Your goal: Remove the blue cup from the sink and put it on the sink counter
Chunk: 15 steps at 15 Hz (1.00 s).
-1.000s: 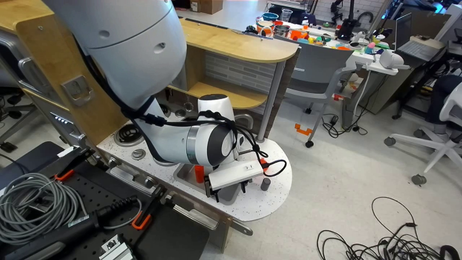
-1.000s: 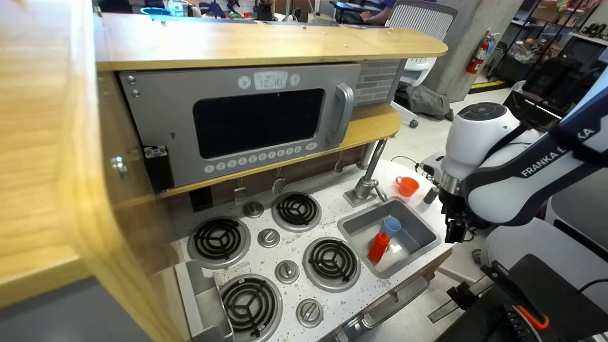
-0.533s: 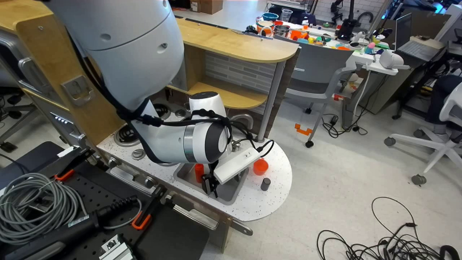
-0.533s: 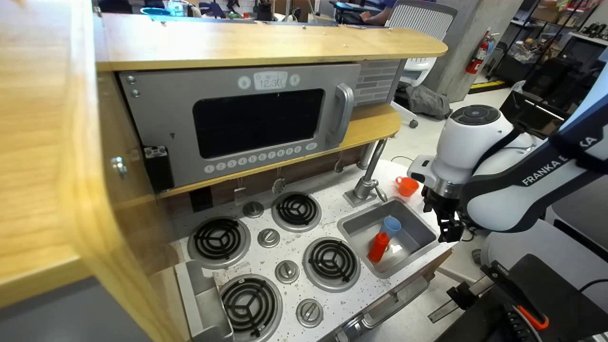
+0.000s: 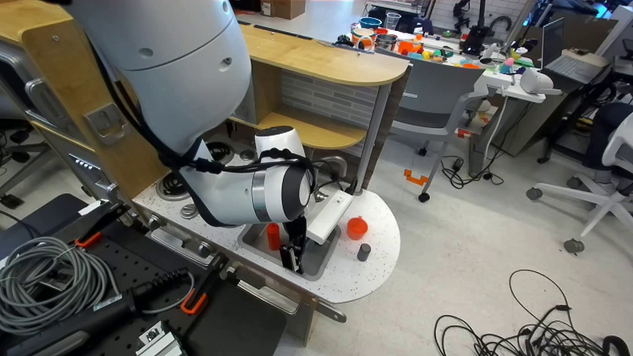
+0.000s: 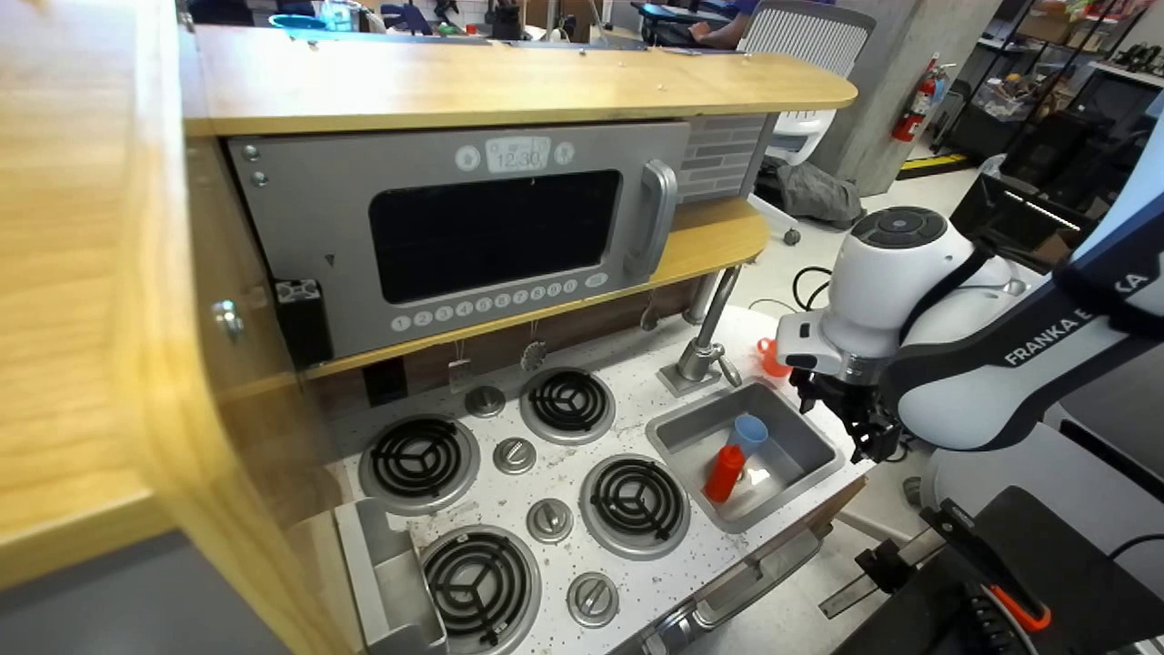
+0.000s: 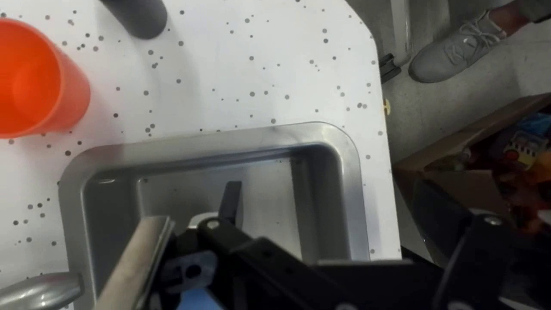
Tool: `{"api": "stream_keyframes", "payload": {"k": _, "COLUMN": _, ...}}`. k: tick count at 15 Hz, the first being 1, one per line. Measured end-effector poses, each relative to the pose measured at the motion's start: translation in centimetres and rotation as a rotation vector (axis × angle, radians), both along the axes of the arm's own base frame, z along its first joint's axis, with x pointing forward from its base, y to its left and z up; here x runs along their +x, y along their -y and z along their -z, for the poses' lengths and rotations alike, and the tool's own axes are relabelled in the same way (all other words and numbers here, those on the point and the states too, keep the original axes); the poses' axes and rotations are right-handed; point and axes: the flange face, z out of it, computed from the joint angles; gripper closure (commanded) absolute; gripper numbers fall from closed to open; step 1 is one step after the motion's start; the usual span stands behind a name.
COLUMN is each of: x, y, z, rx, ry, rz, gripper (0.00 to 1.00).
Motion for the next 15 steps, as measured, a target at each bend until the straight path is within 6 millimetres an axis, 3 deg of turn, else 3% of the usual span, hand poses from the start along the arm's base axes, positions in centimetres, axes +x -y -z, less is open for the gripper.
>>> {"api": "stream_keyframes", "payload": {"k": 7, "x": 0.9, "y": -2.3, "z": 0.2, "rx": 0.012, "ry": -0.028, "rz": -0.148, "gripper": 0.00}}
{"api": "stream_keyframes", "payload": {"k": 15, "x": 1.1, "y": -3.2, "z": 2.3, "rx": 0.031, "ry": -0.074, "rz": -0.252, "gripper": 0.00}}
